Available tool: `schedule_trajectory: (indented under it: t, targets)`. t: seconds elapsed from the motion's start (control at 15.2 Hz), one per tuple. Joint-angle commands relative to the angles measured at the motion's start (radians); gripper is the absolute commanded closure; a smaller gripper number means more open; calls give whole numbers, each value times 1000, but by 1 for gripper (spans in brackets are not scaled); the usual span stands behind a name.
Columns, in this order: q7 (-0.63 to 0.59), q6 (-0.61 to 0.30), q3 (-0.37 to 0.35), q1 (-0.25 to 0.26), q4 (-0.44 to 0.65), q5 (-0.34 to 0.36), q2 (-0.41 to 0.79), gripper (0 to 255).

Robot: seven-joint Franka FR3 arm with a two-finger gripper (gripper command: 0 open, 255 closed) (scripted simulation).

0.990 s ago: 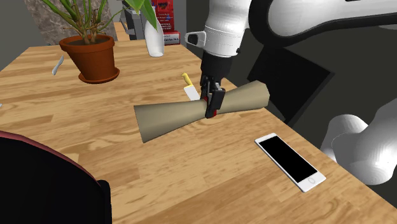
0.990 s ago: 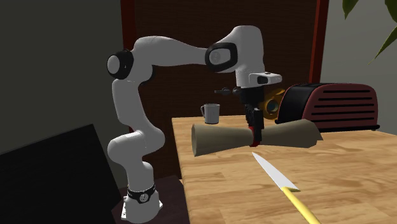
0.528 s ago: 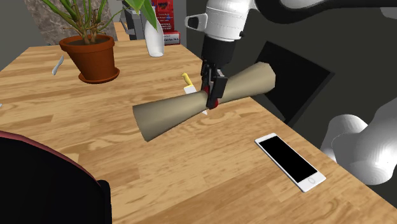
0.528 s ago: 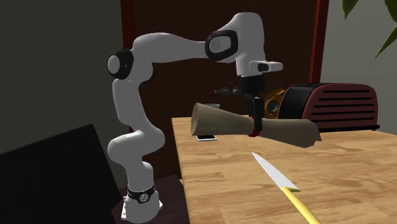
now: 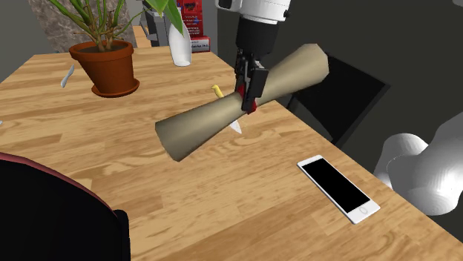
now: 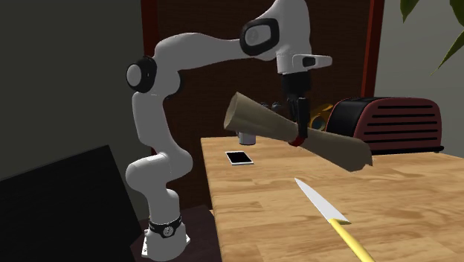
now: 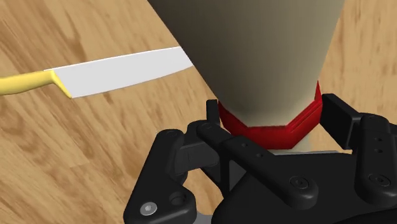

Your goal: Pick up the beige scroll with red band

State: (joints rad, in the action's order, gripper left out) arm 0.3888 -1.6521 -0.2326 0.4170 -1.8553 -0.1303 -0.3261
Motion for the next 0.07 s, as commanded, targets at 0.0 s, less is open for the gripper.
schedule_trajectory:
  t: [0.0]
  targets:
    - [-1,7,0,0,10,0,0,255]
